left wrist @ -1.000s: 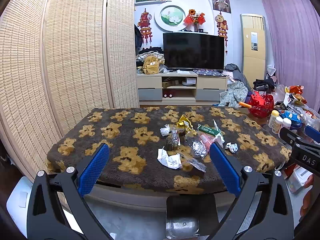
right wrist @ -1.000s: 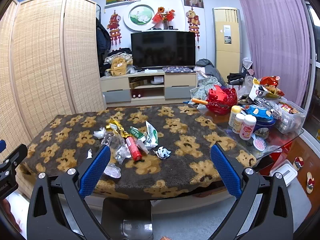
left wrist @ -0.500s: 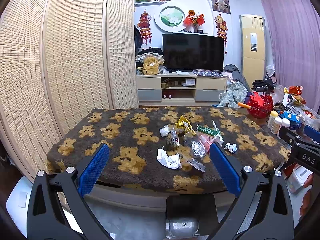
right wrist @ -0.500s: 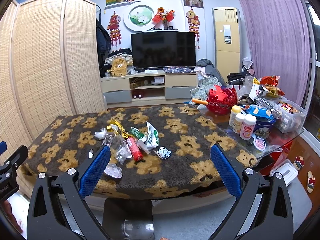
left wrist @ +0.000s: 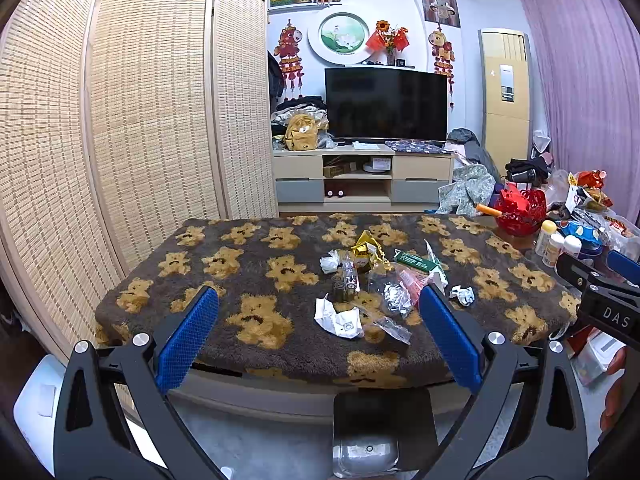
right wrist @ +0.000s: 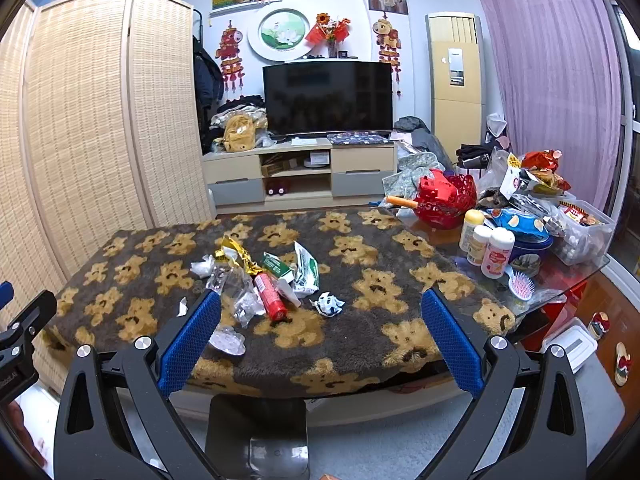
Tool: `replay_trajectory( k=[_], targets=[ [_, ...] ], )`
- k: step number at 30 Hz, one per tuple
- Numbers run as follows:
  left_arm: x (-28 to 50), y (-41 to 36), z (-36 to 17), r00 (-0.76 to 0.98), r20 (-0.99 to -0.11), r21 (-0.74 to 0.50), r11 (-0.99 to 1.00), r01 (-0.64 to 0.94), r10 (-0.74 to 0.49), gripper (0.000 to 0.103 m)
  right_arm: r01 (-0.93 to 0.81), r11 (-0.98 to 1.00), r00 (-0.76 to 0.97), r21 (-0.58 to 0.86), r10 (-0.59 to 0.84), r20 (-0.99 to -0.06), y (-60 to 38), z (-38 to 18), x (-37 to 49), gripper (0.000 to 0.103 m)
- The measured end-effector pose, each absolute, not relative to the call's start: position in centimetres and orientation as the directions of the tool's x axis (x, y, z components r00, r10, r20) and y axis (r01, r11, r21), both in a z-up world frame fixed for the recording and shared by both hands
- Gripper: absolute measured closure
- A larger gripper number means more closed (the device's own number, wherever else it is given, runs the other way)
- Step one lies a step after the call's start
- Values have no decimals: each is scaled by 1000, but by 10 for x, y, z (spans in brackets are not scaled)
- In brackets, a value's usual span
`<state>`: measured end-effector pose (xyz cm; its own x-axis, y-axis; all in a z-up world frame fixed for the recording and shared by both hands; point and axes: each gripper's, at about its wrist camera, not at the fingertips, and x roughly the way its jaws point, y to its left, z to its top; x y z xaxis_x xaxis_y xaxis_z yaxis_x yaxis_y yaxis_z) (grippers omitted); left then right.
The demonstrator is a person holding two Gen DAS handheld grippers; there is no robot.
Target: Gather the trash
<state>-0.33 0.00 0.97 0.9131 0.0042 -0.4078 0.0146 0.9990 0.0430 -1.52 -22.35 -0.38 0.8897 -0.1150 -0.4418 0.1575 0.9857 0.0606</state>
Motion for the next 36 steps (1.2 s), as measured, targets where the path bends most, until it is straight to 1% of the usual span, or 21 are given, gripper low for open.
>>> replay_trajectory(
  k=[23, 27, 31, 36],
  targets=[
    [-7, 6, 15, 913, -408, 42, 999, 6, 12, 8, 159, 985, 887, 64, -114, -447, -224, -8, -12, 3],
    [-4, 14, 14, 914, -406, 37, 999, -9, 23, 8, 151, 983, 888, 106, -87, -451, -230, -15, -5, 3],
    [8, 14, 5, 906, -422, 50, 998, -22, 41, 8, 140, 980, 886, 142, -60, -460, -235, -18, 2, 3],
    [24, 15, -11, 889, -456, 59, 998, -17, 42, 8, 131, 977, 861, 168, -28, -508, -240, -35, 19, 3]
  ],
)
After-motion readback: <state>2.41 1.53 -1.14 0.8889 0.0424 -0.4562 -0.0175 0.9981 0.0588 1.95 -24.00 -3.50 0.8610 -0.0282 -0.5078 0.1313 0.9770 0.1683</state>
